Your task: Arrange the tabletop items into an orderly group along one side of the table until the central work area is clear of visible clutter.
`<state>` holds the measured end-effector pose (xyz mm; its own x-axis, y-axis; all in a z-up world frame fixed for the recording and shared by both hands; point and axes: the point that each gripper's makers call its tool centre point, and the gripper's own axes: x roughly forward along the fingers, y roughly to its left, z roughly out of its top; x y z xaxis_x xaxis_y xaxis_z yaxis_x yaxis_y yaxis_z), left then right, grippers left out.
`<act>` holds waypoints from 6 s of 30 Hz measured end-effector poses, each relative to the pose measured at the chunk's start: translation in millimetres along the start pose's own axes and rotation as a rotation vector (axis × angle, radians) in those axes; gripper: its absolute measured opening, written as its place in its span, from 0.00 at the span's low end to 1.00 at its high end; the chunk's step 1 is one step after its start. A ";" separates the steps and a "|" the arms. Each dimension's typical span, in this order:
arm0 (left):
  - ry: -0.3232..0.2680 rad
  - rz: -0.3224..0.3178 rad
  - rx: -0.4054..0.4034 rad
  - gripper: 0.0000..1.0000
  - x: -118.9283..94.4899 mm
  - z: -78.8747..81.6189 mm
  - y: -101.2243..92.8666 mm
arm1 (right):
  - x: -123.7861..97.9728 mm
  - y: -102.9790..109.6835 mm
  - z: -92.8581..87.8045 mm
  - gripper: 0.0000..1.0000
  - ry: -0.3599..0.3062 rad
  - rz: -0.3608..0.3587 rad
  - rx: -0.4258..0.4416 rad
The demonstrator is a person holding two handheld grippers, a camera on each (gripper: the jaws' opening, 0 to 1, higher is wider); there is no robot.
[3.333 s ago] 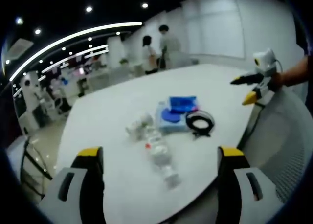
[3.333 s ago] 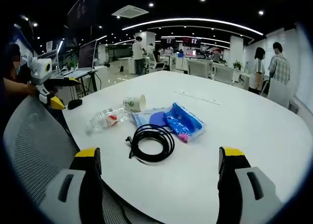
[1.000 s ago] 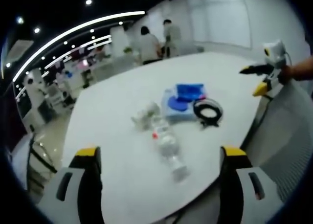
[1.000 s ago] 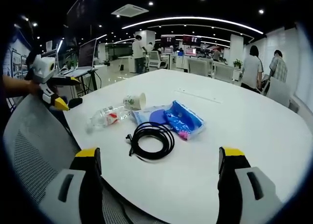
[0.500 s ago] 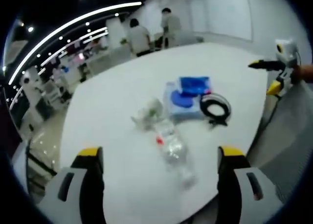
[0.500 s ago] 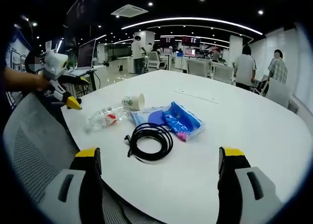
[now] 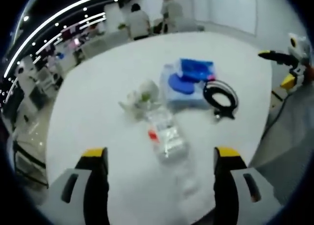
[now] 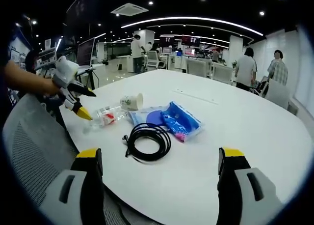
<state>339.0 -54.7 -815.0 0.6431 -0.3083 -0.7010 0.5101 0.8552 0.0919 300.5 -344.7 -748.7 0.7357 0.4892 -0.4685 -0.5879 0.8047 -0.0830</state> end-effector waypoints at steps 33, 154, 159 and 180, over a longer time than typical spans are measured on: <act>0.120 -0.044 0.017 0.38 36.7 -42.6 -15.0 | 2.9 4.0 -6.7 0.94 0.044 0.009 -0.040; 0.480 -0.404 0.537 0.31 -44.1 -30.7 -51.9 | 143.9 206.7 33.3 0.61 0.009 0.779 -0.831; 0.484 -0.416 0.559 0.31 -44.9 -29.9 -54.3 | 144.5 215.5 28.2 0.56 0.023 0.813 -0.856; 0.437 -0.447 0.619 0.33 -49.1 -16.7 -57.2 | 144.1 226.9 22.3 0.37 0.043 0.804 -0.796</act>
<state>268.7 -81.6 -797.7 0.0974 -0.2646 -0.9594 0.9615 0.2739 0.0220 280.7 -84.1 -815.4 0.0442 0.7438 -0.6669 -0.9431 -0.1892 -0.2734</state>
